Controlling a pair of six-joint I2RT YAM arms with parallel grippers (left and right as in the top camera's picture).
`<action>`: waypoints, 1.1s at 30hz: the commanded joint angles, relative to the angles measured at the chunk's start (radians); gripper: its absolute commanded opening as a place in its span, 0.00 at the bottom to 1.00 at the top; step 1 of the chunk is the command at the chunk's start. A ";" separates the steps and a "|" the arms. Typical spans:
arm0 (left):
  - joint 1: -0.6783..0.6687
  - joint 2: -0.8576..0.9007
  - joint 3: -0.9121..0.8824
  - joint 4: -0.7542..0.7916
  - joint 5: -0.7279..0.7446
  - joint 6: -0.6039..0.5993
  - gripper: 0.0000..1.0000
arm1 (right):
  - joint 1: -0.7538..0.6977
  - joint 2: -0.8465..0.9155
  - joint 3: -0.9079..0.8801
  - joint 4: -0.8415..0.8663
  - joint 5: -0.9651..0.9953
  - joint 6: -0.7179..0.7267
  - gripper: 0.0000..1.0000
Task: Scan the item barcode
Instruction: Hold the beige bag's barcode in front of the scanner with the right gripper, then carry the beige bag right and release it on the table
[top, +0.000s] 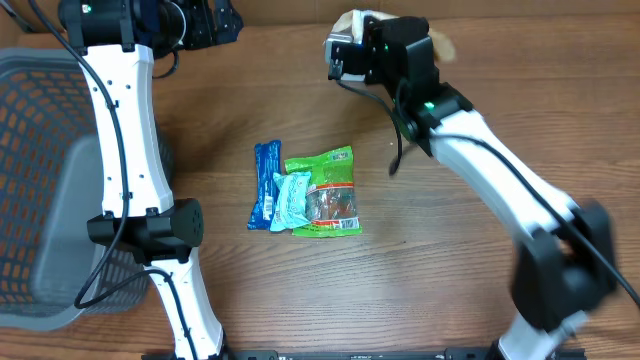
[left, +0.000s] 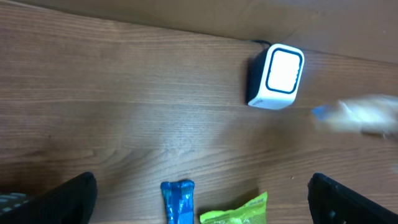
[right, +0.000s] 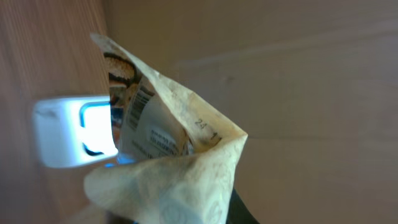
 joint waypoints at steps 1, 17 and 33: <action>-0.002 -0.015 0.014 0.001 0.007 -0.006 1.00 | 0.005 -0.203 0.018 -0.164 -0.035 0.513 0.04; -0.002 -0.015 0.014 0.002 0.007 -0.006 1.00 | -0.802 -0.130 -0.097 -0.801 -0.372 1.529 0.04; -0.002 -0.015 0.014 0.002 0.007 -0.006 1.00 | -0.855 0.077 0.185 -1.077 -0.533 1.437 0.96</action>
